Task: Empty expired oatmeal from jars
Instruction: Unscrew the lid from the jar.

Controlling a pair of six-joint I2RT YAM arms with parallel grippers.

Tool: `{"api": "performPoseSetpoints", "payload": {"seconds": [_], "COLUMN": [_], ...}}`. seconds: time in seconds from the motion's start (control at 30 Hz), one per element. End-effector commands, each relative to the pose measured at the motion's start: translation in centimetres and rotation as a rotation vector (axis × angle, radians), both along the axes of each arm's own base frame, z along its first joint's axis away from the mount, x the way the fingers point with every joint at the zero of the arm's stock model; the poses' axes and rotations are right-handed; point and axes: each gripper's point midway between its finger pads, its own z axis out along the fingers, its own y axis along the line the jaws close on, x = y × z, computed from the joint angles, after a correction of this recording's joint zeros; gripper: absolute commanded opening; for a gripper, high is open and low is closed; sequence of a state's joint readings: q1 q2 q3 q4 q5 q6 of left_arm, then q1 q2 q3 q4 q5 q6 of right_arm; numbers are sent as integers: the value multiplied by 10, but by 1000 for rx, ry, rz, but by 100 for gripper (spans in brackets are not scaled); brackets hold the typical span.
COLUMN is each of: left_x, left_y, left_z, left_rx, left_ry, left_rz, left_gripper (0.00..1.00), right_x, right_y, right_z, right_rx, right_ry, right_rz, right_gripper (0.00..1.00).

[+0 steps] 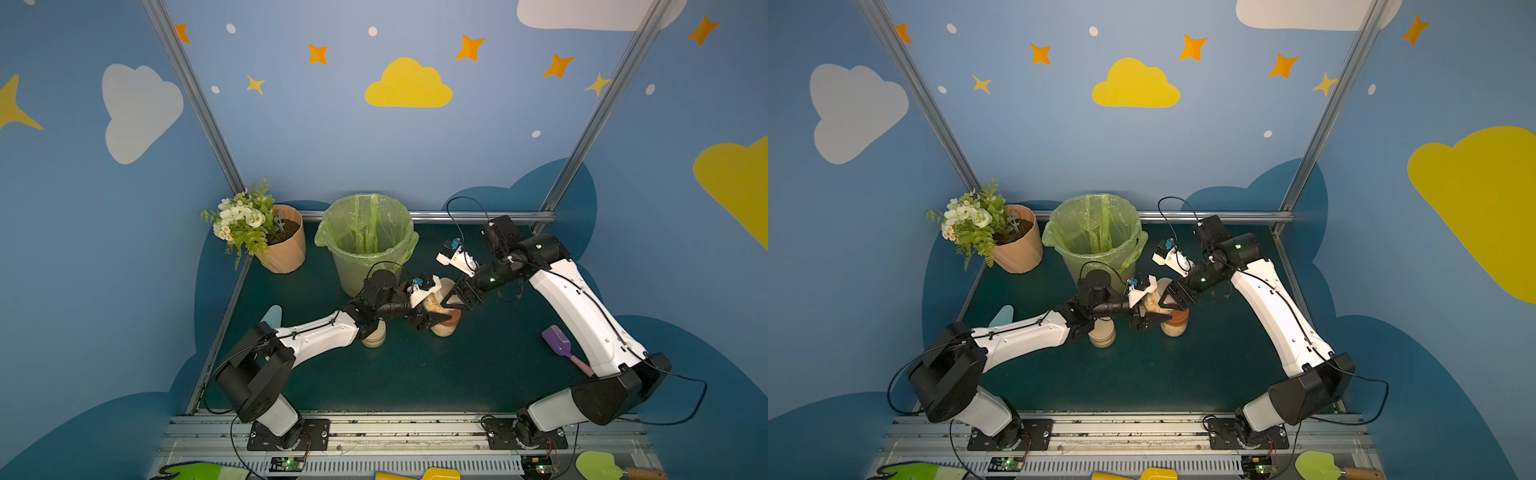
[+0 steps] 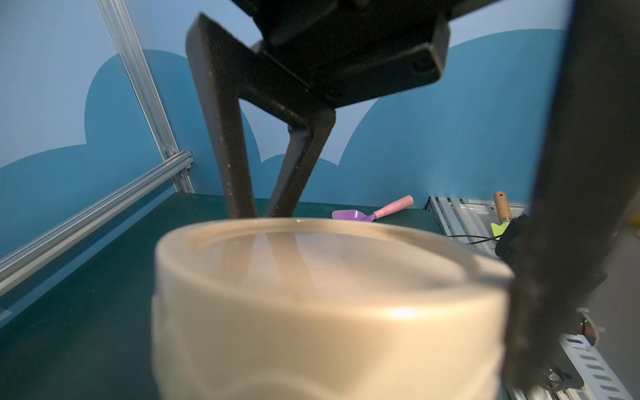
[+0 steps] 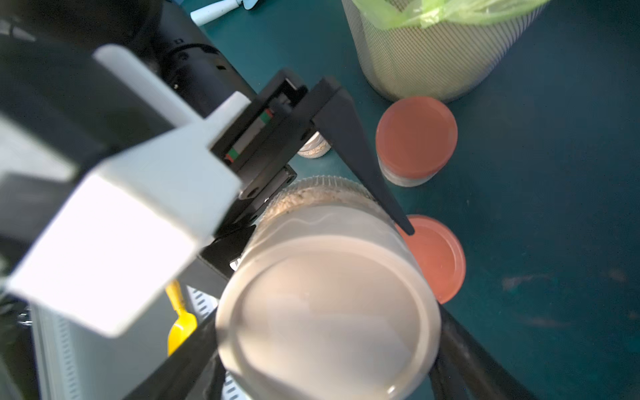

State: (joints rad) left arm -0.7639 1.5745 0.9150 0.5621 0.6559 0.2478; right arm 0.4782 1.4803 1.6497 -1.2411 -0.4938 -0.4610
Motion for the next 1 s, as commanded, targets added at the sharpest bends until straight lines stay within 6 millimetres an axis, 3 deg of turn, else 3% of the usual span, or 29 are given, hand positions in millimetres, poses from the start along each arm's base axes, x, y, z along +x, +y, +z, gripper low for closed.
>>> {"api": "performPoseSetpoints", "payload": {"seconds": [0.0, 0.43, 0.77, 0.97], "left_x": [-15, -12, -9, -5], "left_y": [2, 3, 0, 3], "left_z": [73, 70, 70, 72], "left_rx": [-174, -164, -170, -178], "left_ry": [-159, -152, -165, -185], "left_rz": [-48, -33, -26, -4], "left_gripper": [13, 12, 10, 9], "right_x": [7, 16, -4, -12], "right_y": [-2, -25, -26, -44], "right_z": [-6, 11, 20, 17], "right_rx": [-19, 84, 167, 145], "right_ry": [-107, -207, -176, -218], "right_rz": [50, -53, -53, -129], "right_gripper": [79, 92, 94, 94]}}
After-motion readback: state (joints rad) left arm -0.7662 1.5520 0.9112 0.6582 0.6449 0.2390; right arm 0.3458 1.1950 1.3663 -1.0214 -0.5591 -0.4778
